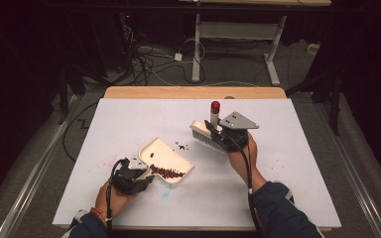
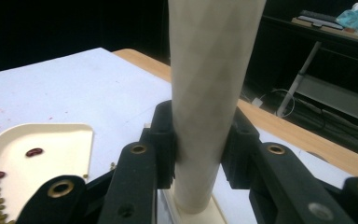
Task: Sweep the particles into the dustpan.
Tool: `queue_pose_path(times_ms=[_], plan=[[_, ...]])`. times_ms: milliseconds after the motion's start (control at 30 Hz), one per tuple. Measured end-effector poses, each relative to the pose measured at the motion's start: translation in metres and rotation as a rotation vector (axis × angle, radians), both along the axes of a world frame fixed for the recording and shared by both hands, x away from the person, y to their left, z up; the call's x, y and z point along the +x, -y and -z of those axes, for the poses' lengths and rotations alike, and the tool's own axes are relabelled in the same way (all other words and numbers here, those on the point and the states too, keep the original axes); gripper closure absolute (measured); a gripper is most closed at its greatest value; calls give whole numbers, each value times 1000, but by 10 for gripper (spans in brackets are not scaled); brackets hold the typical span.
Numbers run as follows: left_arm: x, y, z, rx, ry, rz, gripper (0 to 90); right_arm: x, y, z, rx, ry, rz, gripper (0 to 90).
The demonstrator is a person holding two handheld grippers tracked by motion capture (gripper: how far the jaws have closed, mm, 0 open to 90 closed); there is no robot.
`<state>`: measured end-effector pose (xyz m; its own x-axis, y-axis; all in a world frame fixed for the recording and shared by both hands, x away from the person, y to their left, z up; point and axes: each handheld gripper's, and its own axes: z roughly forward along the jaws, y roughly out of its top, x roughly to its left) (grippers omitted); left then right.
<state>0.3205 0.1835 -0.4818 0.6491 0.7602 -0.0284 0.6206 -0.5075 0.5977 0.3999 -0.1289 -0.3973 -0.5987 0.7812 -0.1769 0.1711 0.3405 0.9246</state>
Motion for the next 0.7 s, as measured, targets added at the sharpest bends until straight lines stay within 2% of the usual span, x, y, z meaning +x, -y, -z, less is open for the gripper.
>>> queue_pose_path(times_ms=[167, 367, 567, 600, 700], plan=[[0, -1, 1, -1, 1, 1, 635, 8, 8, 2, 13, 6, 15, 704], [1, 0, 2, 6, 0, 3, 635, 17, 10, 4, 1, 9, 13, 704], [0, 0, 2, 2, 0, 0, 635, 32, 14, 3, 29, 2, 27, 704], [0, 0, 2, 1, 1, -1, 635, 38, 15, 2, 29, 11, 38, 704], [-1, -1, 3, -5, 2, -4, 635, 43, 16, 1, 45, -2, 42, 704]])
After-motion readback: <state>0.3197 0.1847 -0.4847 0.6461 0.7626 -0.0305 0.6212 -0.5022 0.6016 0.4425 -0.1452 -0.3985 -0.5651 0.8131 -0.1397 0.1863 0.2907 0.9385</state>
